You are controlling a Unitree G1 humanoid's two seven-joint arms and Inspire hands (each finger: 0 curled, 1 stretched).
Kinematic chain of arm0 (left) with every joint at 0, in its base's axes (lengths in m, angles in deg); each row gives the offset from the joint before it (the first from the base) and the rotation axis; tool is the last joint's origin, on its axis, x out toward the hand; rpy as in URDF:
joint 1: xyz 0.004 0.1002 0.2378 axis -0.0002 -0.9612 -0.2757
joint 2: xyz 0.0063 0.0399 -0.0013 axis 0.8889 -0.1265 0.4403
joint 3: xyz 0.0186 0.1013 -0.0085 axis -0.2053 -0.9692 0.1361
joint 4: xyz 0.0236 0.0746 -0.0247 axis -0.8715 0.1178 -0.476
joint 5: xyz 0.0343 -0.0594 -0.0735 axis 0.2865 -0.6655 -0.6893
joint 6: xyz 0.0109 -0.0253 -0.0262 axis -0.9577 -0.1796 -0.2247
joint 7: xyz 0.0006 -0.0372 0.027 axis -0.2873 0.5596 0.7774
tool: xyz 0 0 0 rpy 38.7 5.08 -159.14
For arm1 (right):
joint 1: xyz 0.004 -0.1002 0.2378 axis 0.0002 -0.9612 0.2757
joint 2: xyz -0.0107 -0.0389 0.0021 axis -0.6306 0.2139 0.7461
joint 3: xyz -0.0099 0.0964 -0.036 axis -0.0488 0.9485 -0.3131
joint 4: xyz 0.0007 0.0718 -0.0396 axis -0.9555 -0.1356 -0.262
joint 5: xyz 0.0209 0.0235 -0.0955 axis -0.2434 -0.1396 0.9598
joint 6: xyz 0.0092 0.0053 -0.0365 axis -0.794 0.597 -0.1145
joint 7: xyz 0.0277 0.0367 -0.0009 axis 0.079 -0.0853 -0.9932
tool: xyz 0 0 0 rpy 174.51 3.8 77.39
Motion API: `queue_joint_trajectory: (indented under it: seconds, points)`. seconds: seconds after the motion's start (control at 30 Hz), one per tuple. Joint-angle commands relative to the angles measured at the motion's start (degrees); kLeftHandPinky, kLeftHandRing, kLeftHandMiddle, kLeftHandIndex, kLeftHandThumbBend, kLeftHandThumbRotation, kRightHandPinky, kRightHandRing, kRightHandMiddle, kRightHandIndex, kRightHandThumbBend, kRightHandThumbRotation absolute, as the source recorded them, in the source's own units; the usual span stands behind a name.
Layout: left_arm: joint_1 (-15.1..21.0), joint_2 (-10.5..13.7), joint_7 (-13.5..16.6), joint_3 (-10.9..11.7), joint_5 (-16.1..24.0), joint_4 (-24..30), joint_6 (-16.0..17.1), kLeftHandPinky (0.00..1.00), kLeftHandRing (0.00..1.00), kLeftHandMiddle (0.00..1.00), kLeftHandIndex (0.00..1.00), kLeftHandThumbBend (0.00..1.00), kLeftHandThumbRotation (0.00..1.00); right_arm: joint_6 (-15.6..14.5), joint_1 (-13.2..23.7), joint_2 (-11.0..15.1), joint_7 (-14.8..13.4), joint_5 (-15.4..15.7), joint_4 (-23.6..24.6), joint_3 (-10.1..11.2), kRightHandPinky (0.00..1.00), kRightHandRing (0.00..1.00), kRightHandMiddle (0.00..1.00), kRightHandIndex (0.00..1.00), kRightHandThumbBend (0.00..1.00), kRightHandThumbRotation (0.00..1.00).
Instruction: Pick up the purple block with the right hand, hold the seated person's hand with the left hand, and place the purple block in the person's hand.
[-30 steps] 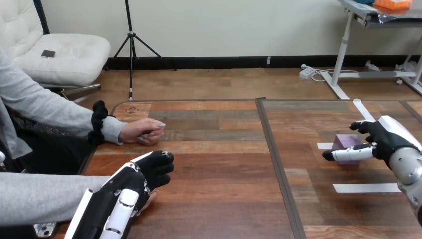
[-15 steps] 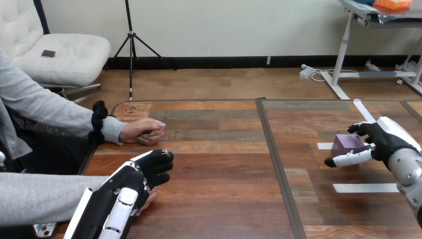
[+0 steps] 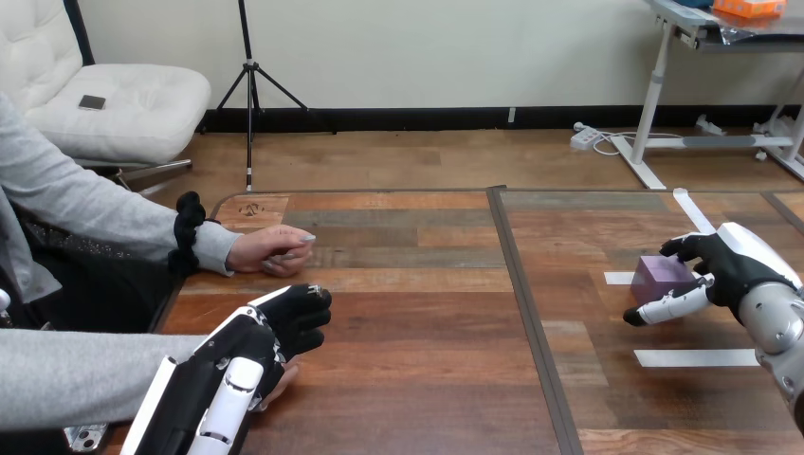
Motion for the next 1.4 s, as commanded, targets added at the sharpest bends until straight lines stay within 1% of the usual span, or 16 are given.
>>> queue_joint_trajectory:
  seconds: [0.0,0.33,0.5,0.8,1.03,1.37]
  points:
    - [2.71,0.19,-0.23,0.58,-0.87,1.38,0.3,0.8,0.82,0.8,0.74,0.53,0.82,2.0,0.64,-1.82,-2.04,0.59,0.33,-0.94,0.75,0.85,0.86,0.81,0.94,0.12]
    - [2.64,0.05,-0.18,0.72,-1.1,1.4,0.2,0.8,0.82,0.8,0.74,0.53,0.82,2.97,0.19,-2.12,-3.16,0.71,0.16,-1.58,0.74,0.83,0.84,0.79,0.92,0.09]
    - [2.57,0.03,-0.06,0.72,-0.93,1.53,0.11,0.79,0.82,0.79,0.74,0.54,0.82,3.08,0.15,-2.22,-3.48,0.77,0.13,-1.85,0.69,0.79,0.82,0.77,0.91,0.07]
    - [2.6,0.09,-0.36,0.67,-1.11,1.53,0.19,0.79,0.81,0.79,0.73,0.55,0.81,3.97,0.06,-2.17,-3.96,0.85,0.08,-2.02,0.62,0.71,0.75,0.75,0.91,0.05]
    - [2.93,-0.03,-0.95,0.7,-1.17,0.73,1.16,0.78,0.82,0.79,0.73,0.54,0.82,3.97,0.19,-2.23,-3.63,0.68,0.02,-1.9,0.61,0.69,0.73,0.74,0.91,0.04]
    - [2.56,-0.07,-0.67,0.76,-0.95,1.31,0.57,0.78,0.82,0.79,0.73,0.54,0.83,3.75,0.46,-2.18,-3.03,0.72,0.01,-2.02,0.6,0.69,0.73,0.73,0.89,0.01]
